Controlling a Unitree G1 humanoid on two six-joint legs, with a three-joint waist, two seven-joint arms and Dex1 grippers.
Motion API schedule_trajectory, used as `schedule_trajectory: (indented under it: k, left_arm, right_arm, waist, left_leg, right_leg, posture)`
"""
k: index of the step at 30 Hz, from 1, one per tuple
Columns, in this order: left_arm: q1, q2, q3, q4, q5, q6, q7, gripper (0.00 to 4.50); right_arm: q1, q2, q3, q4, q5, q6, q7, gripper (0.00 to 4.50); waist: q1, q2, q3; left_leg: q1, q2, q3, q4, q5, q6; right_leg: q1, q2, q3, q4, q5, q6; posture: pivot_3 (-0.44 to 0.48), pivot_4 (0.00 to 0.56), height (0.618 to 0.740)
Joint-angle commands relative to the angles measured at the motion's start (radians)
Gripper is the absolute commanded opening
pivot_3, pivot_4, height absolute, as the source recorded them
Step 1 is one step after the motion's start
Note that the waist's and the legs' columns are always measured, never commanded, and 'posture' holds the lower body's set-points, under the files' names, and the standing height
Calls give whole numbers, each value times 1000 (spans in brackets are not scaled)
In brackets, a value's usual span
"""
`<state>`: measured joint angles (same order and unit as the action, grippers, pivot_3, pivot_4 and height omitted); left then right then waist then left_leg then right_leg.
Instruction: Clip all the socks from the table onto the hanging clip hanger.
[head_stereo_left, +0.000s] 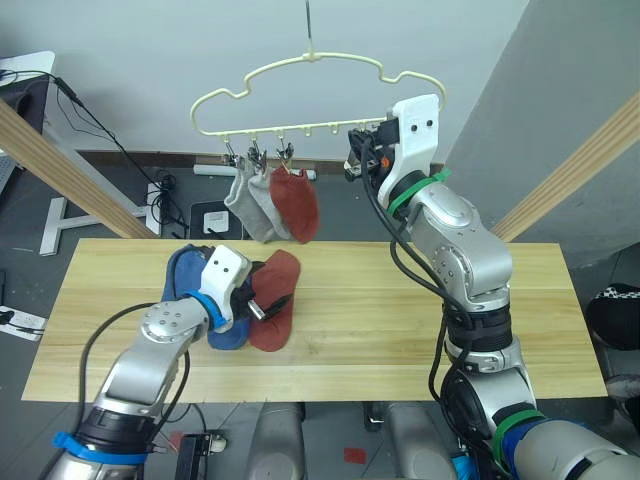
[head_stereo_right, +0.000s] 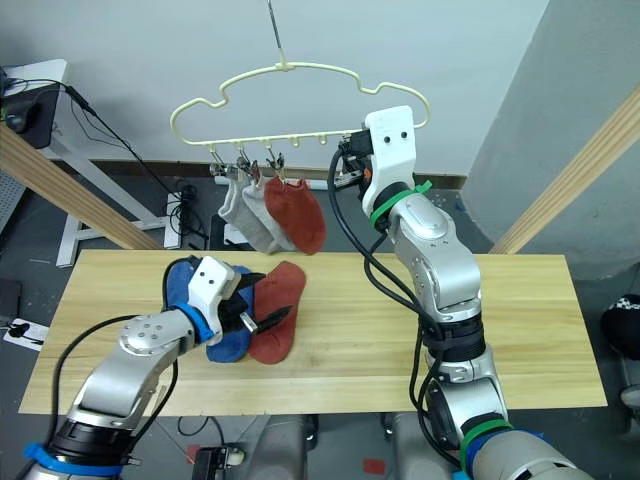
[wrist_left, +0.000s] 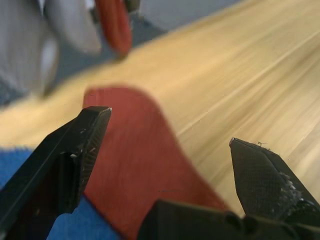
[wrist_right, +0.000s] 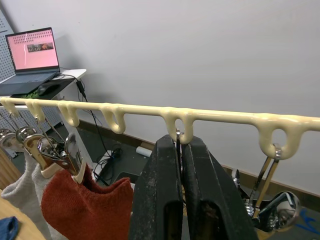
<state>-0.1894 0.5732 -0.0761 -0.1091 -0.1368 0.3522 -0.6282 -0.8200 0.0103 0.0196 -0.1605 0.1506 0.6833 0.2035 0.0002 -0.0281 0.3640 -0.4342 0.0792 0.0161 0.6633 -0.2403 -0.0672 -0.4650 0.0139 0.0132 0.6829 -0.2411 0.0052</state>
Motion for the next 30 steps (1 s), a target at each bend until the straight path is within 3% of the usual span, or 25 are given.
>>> schedule_trajectory:
  k: [1,10,14,21,26,30]
  left_arm:
    - [-60,-59,6,84,19,-33,57,4414]
    - [-162,-134,-9,262,75,53,130,4414]
    - [-159,-132,-17,270,89,77,124,3599]
    - [-130,-128,-22,252,104,79,119,1500]
    - [-83,-114,-34,193,110,-35,81,44]
    - [-62,-127,-36,133,88,-152,46,17]
  right_arm:
    - [-23,8,0,-28,25,-20,-1,0]
    - [-27,5,4,-30,33,-9,-6,0]
    - [-29,5,6,-30,38,-6,-10,0]
    - [-33,7,10,-27,40,-7,-18,0]
    - [-33,6,12,-30,39,-7,-21,0]
    - [-31,4,11,-34,39,-2,-23,0]
  waist:
    - [-1,0,0]
    - [-6,0,0]
    - [-5,0,0]
    - [-6,0,0]
    - [-9,0,0]
    - [-8,0,0]
  left_leg:
    - [-1,0,0,0,0,0]
    - [-1,0,1,0,0,0]
    - [-1,0,1,0,0,0]
    - [0,0,2,0,0,0]
    - [0,0,3,0,0,0]
    - [0,0,4,0,0,0]
  right_leg:
    - [0,0,0,0,1,-1]
    - [-2,0,0,1,2,-3]
    - [-2,0,0,2,2,-3]
    - [-3,0,1,5,2,-3]
    - [-4,0,2,7,2,-3]
    - [-6,0,3,7,2,-3]
  posture:
    - [25,363,703]
    - [5,371,703]
    - [2,373,703]
    - [0,374,703]
    - [-3,374,703]
    - [-8,376,703]
